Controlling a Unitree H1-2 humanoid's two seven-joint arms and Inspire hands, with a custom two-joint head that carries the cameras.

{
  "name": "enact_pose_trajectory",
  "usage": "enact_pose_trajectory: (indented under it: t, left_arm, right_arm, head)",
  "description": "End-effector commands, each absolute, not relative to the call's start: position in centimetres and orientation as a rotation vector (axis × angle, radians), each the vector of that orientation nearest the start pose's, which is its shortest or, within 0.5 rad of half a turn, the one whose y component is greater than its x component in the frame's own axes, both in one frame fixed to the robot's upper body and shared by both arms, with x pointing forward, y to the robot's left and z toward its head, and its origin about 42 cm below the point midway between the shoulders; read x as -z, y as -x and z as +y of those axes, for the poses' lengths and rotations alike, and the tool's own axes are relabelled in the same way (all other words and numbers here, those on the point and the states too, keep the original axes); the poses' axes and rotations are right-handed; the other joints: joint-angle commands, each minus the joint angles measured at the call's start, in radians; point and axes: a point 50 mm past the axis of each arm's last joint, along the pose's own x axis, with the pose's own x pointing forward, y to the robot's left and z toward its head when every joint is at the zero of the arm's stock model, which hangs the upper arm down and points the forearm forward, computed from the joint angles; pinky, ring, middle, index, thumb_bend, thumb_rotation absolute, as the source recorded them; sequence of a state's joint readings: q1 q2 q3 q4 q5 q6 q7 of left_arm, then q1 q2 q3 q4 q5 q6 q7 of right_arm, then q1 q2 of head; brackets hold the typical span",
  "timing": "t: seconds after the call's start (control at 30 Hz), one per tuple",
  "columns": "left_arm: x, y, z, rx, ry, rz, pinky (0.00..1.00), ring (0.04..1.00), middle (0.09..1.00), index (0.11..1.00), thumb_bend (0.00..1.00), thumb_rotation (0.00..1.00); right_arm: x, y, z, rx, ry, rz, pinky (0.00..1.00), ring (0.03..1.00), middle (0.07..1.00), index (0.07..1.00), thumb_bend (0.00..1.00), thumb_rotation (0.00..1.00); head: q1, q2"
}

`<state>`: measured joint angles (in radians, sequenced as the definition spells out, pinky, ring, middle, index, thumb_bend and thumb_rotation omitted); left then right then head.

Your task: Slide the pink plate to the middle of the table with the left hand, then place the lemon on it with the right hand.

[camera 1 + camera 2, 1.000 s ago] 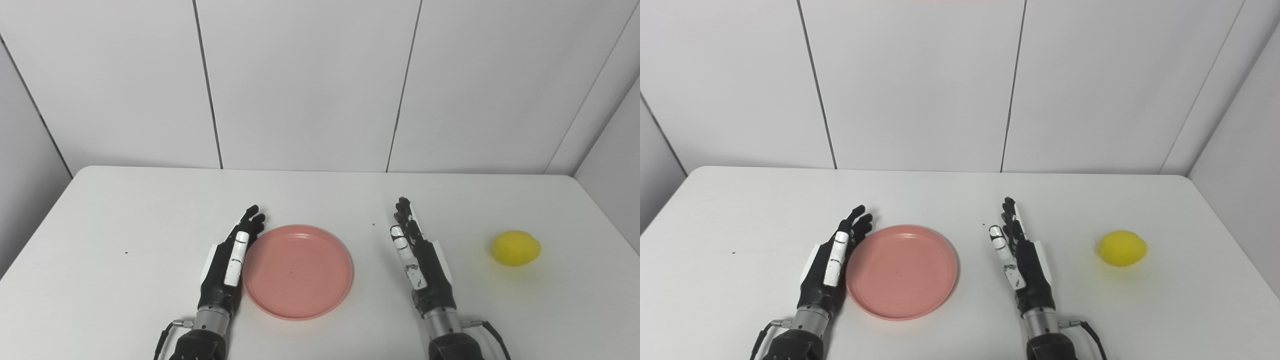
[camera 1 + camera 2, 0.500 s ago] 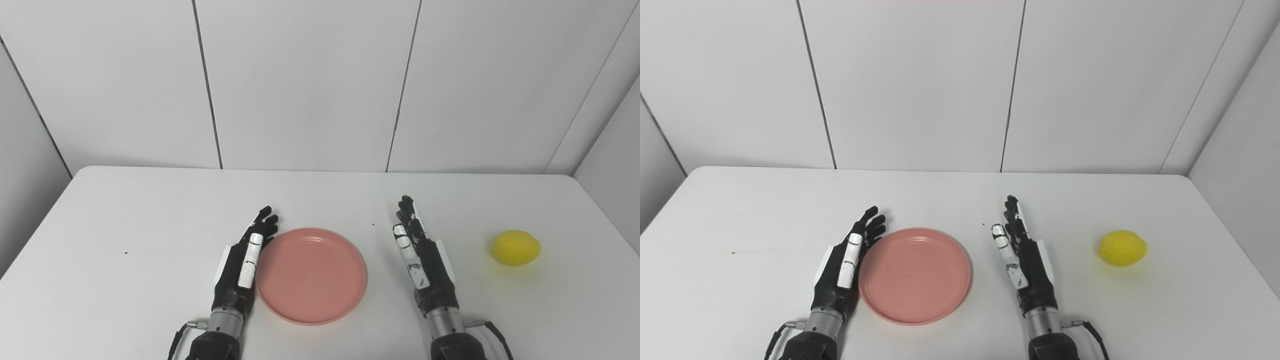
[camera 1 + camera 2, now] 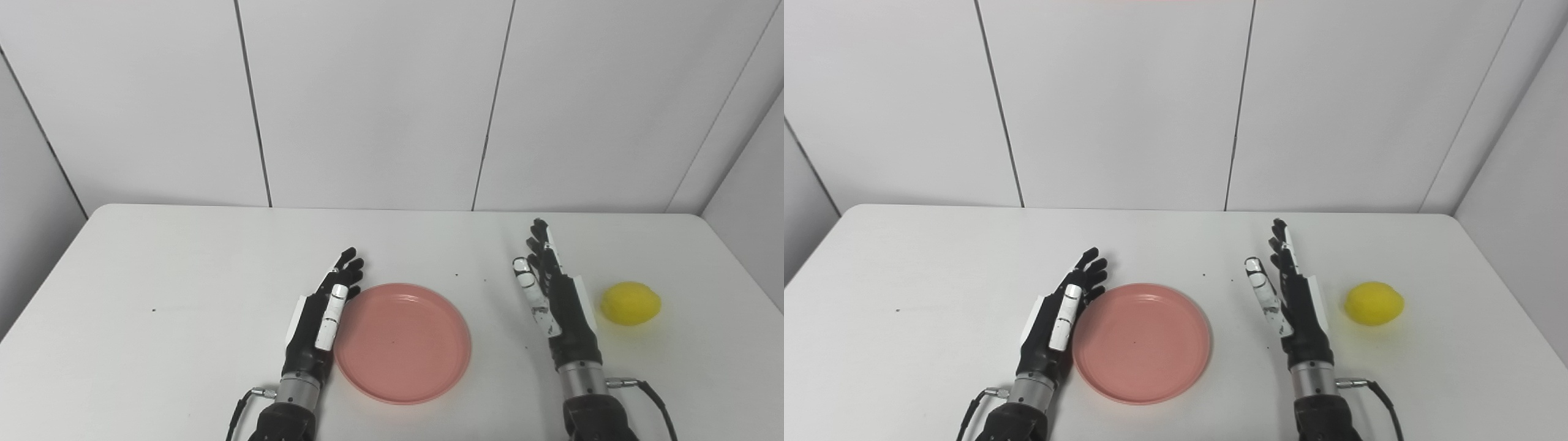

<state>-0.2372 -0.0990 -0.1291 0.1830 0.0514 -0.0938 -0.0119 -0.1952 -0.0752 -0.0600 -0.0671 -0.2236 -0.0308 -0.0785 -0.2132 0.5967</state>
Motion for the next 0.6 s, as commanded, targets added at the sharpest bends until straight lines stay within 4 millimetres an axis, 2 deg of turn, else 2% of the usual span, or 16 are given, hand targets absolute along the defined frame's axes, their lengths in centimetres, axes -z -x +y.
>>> enact_pose_trajectory:
  t: [0.0, 0.1, 0.2, 0.27, 0.37, 0.57]
  left_arm:
    - [-13.5, -35.3, 10.9, 0.223, 0.031, -0.185, 0.88, 0.903, 0.902, 0.895, 0.64, 1.0]
    - [-13.6, -35.5, 11.1, 0.22, 0.04, -0.188, 0.89, 0.901, 0.904, 0.897, 0.65, 1.0]
    - [-13.6, -35.6, 11.5, 0.21, 0.048, -0.182, 0.9, 0.899, 0.904, 0.898, 0.66, 1.0]
    - [-13.7, -35.6, 11.7, 0.206, 0.048, -0.182, 0.9, 0.899, 0.905, 0.902, 0.65, 1.0]
    - [-13.7, -35.7, 12.1, 0.201, 0.045, -0.183, 0.9, 0.902, 0.907, 0.905, 0.65, 1.0]
    - [-14.0, -35.8, 12.8, 0.199, 0.059, -0.18, 0.92, 0.916, 0.917, 0.909, 0.64, 1.0]
  right_arm:
    - [-21.0, -34.8, -25.0, 0.172, 0.339, -0.395, 0.78, 0.883, 0.894, 0.907, 0.59, 0.64]
    - [-21.9, -34.8, -26.6, 0.228, 0.415, -0.43, 0.81, 0.862, 0.869, 0.888, 0.63, 0.6]
    - [-22.7, -34.8, -28.1, 0.283, 0.452, -0.437, 0.79, 0.847, 0.859, 0.872, 0.68, 0.47]
    - [-23.1, -34.9, -28.9, 0.316, 0.506, -0.438, 0.8, 0.852, 0.859, 0.875, 0.71, 0.42]
    - [-23.7, -35.0, -30.2, 0.364, 0.587, -0.427, 0.82, 0.858, 0.856, 0.874, 0.74, 0.4]
    - [-24.5, -35.1, -31.9, 0.419, 0.67, -0.357, 0.79, 0.853, 0.861, 0.874, 0.82, 0.32]
  head:
    - [-0.002, -0.001]
    - [-0.013, -0.004]
    - [-0.018, -0.008]
    - [-0.022, -0.01]
    - [-0.026, -0.013]
    - [-0.051, -0.018]
